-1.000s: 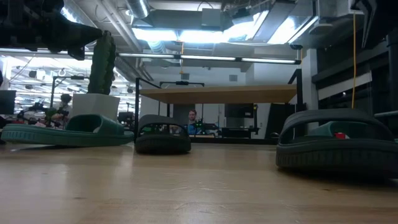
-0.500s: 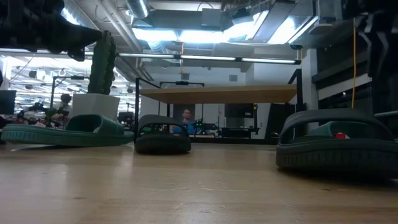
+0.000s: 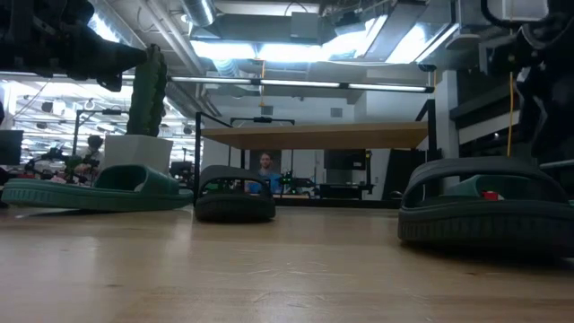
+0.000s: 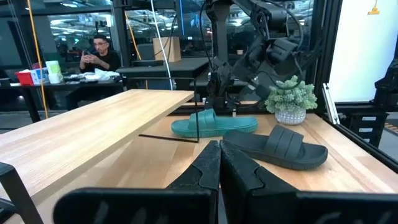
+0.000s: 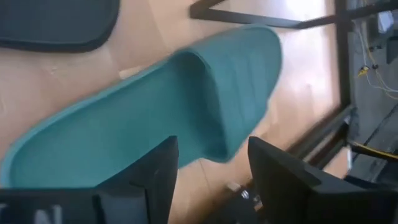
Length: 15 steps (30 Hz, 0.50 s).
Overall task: Pick and place slides into the shelf
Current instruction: Put the right green slide on the shelf
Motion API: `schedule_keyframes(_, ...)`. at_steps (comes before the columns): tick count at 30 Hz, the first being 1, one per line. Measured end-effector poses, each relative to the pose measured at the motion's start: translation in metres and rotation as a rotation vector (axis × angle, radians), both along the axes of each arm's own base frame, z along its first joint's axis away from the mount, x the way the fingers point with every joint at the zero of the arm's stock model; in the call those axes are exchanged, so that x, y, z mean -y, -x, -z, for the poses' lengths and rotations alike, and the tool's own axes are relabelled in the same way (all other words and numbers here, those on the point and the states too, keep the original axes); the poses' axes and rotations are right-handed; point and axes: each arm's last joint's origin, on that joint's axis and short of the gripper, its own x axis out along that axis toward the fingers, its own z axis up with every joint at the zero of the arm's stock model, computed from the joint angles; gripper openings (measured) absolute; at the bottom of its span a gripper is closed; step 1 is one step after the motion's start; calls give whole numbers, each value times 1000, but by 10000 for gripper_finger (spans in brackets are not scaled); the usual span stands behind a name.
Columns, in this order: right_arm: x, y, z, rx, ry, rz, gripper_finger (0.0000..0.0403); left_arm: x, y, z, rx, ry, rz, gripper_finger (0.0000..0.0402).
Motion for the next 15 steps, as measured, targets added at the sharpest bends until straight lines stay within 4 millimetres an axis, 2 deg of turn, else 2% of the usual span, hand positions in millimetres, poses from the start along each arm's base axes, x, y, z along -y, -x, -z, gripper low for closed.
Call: schedule_keyframes(15, 26, -8, 25, -3, -15, 26, 193, 0, 0, 0, -6, -76, -3, 0)
